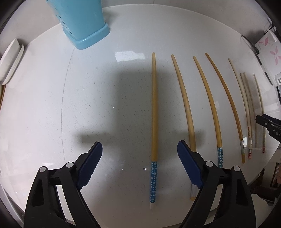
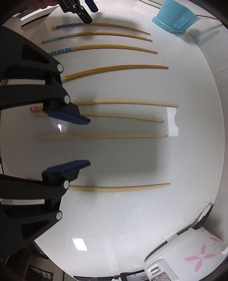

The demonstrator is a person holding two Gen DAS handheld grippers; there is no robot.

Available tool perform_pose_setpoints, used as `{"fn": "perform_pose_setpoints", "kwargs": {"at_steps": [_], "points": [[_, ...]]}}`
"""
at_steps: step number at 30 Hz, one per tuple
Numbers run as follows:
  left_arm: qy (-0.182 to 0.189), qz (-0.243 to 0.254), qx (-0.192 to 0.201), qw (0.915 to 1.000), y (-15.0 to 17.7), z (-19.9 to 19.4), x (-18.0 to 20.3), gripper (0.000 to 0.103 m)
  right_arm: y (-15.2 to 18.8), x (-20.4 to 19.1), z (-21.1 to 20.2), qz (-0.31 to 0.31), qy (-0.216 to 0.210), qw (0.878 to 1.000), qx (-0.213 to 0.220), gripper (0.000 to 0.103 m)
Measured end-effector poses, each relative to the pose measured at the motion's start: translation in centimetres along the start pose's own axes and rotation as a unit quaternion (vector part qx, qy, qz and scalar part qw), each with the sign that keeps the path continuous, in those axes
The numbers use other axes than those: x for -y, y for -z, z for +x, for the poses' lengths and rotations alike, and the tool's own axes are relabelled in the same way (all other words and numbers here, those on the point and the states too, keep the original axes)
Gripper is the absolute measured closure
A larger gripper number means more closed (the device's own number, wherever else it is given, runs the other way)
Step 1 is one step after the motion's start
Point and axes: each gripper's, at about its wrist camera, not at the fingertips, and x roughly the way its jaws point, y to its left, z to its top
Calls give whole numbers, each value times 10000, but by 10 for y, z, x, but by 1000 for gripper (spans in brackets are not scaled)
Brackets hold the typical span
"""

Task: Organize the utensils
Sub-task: 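Close left tool on another blue-patterned chopstick while right tool grasps a plain chopstick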

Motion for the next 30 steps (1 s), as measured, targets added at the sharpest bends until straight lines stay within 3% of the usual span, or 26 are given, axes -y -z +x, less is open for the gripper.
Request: {"fn": "perform_pose_setpoints", "kwargs": {"at_steps": [7, 12, 14, 19, 24, 26, 28, 30], "points": [[-177, 108, -145, 9997, -5, 2, 11, 22, -11, -7, 2, -45, -14, 9999, -127, 67], [-183, 24, -327, 9993, -6, 8, 12, 30, -19, -7, 9, -32, -39, 9995, -299, 78], [-151, -2, -478, 9987, -5, 11, 13, 40, -21, -7, 12, -8, -48, 9994, -354, 78], [-143, -4, -601, 9981, -3, 14, 12, 46, -23, -2, 16, 62, -32, 9991, -407, 87], [-150, 0, -671, 9976, -5, 11, 11, 65, -27, 4, 21, 84, -76, 9988, -469, 88], [-159, -4, -732, 9972, -5, 10, 12, 84, -26, 6, 24, 81, -64, 9988, -472, 89], [-175, -61, -812, 9965, -5, 6, 12, 96, -27, 4, 24, 72, -63, 9987, -506, 99], [-102, -159, -850, 9962, -5, 3, 12, 96, -24, 1, 22, 66, -38, 9987, -504, 99]]}}
